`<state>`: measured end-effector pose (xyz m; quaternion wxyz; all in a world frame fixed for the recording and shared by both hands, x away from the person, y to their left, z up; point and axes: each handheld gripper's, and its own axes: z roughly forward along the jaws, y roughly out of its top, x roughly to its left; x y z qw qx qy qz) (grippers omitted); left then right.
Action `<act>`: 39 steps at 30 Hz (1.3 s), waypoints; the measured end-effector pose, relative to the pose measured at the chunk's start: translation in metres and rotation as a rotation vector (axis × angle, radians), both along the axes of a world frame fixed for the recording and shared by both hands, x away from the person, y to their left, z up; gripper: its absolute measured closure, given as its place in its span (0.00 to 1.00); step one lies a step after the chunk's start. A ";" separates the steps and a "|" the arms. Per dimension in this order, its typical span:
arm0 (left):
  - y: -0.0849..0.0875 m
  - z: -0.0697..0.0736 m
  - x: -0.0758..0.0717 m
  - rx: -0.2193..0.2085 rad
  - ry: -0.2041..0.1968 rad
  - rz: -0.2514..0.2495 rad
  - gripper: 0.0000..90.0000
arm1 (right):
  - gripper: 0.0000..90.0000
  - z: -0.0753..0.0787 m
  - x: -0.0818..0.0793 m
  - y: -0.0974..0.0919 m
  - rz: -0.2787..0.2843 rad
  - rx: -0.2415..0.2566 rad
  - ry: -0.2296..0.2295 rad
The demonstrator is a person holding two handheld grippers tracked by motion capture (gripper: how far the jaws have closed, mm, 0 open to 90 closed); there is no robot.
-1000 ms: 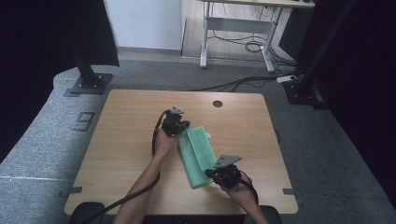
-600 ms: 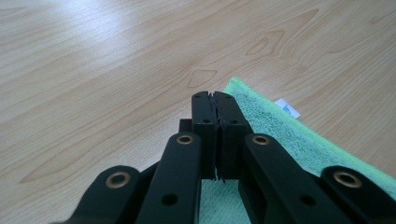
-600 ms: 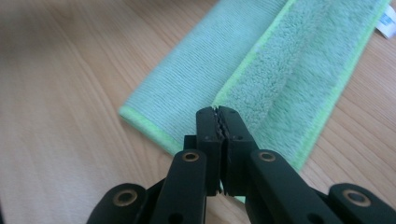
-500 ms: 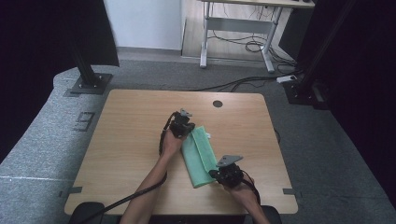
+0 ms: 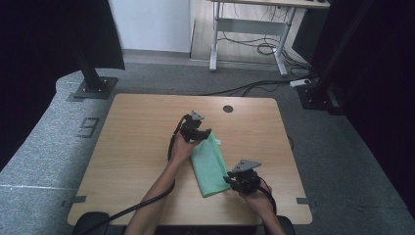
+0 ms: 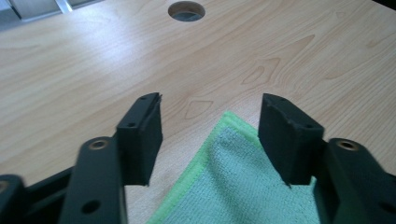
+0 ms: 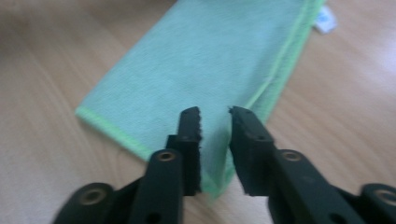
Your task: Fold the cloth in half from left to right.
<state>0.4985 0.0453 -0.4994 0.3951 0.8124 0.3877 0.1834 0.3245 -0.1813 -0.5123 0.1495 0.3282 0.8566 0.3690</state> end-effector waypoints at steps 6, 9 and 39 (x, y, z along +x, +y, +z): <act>0.006 0.002 -0.010 0.029 0.017 -0.029 0.30 | 0.60 0.003 0.006 -0.008 -0.045 0.004 -0.024; 0.012 -0.001 -0.016 0.037 0.036 -0.039 0.24 | 0.54 -0.002 0.010 -0.006 -0.050 0.000 -0.021; 0.038 -0.045 -0.082 0.145 0.115 -0.020 0.08 | 0.50 -0.027 0.016 -0.008 -0.043 -0.058 0.079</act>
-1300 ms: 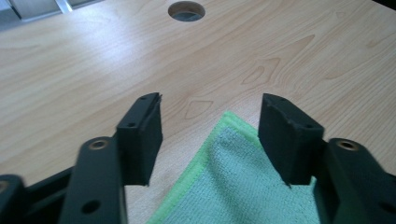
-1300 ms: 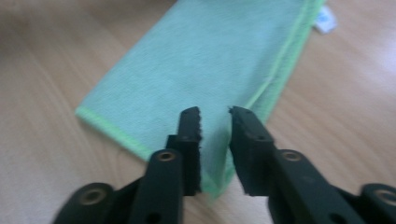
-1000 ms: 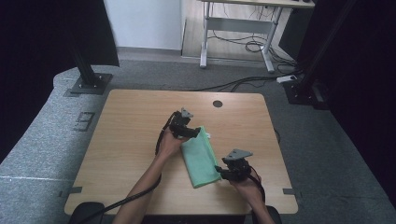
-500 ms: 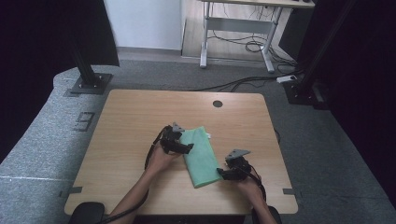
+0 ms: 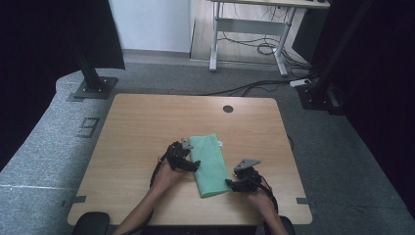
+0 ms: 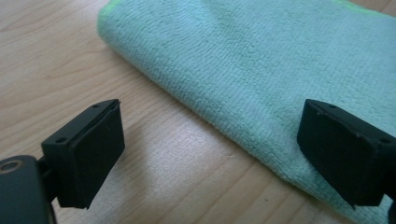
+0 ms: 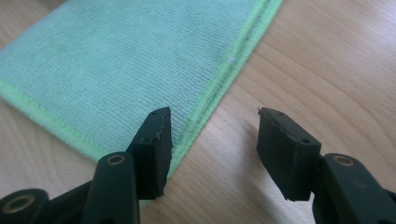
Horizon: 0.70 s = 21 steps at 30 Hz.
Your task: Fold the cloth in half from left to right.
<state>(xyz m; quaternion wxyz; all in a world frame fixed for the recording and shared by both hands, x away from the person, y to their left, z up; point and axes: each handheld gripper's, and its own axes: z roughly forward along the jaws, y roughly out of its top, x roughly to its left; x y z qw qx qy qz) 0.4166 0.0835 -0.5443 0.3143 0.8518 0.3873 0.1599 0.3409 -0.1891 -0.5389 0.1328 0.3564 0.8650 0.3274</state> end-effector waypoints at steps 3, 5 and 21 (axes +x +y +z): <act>0.005 -0.002 0.004 -0.018 0.008 0.014 0.07 | 0.49 -0.001 -0.002 0.005 0.015 0.012 0.008; 0.009 -0.002 0.007 -0.027 0.011 0.024 0.07 | 0.48 -0.001 -0.003 0.009 0.022 0.018 0.007; 0.039 -0.003 0.031 -0.028 0.011 0.097 0.05 | 0.40 -0.004 0.012 0.044 0.059 0.031 -0.027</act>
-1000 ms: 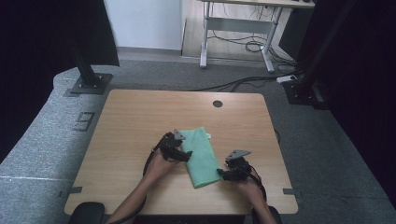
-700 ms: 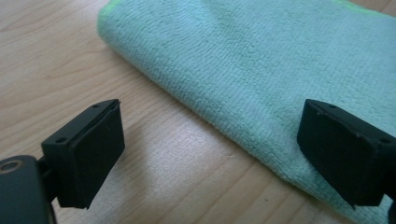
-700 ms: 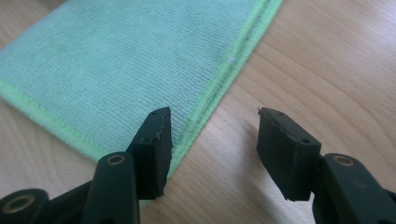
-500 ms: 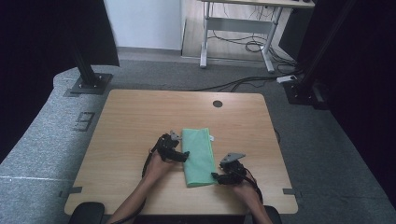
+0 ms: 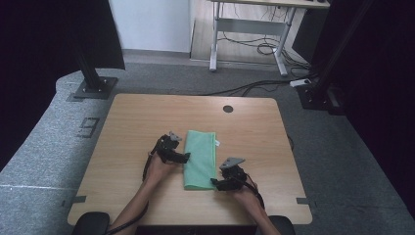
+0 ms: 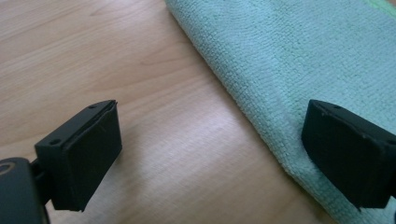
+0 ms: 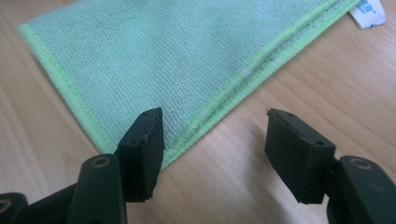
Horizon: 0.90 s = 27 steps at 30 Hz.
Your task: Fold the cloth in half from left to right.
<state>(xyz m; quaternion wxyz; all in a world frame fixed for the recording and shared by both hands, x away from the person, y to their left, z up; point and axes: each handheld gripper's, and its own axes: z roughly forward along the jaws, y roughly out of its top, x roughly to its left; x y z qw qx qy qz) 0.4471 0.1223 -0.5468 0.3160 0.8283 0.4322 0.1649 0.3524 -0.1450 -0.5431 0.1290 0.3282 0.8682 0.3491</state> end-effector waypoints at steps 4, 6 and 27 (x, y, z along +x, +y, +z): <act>0.001 -0.001 0.002 -0.011 -0.005 -0.005 0.05 | 0.39 -0.001 0.006 0.000 -0.008 0.010 0.009; 0.001 -0.002 0.002 -0.016 -0.008 -0.006 0.05 | 0.39 -0.001 0.006 0.000 -0.011 0.011 0.011; 0.026 0.034 -0.053 -0.065 -0.044 -0.125 0.02 | 0.19 0.019 0.002 -0.027 -0.066 0.039 -0.070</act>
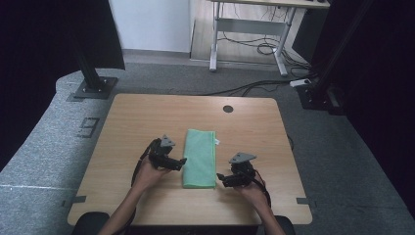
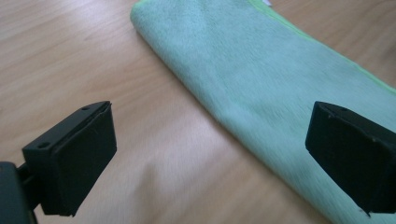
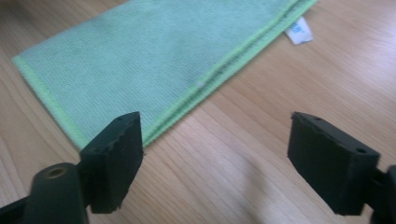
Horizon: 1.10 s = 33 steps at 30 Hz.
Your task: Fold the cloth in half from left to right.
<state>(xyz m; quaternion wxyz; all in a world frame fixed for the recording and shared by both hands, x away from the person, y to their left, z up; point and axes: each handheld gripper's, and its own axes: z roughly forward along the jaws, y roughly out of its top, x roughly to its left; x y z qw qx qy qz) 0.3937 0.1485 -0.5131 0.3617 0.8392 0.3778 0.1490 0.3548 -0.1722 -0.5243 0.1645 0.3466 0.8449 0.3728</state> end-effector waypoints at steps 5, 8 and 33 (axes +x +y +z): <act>0.017 -0.007 -0.019 0.038 0.013 0.003 0.00 | 0.15 -0.001 0.000 -0.010 -0.018 -0.007 0.006; 0.024 -0.012 -0.029 0.070 0.016 0.011 0.00 | 0.13 -0.005 0.000 -0.013 -0.031 -0.004 0.023; 0.025 -0.036 -0.040 0.068 0.051 -0.005 0.00 | 0.00 -0.032 0.003 -0.026 -0.052 -0.012 0.047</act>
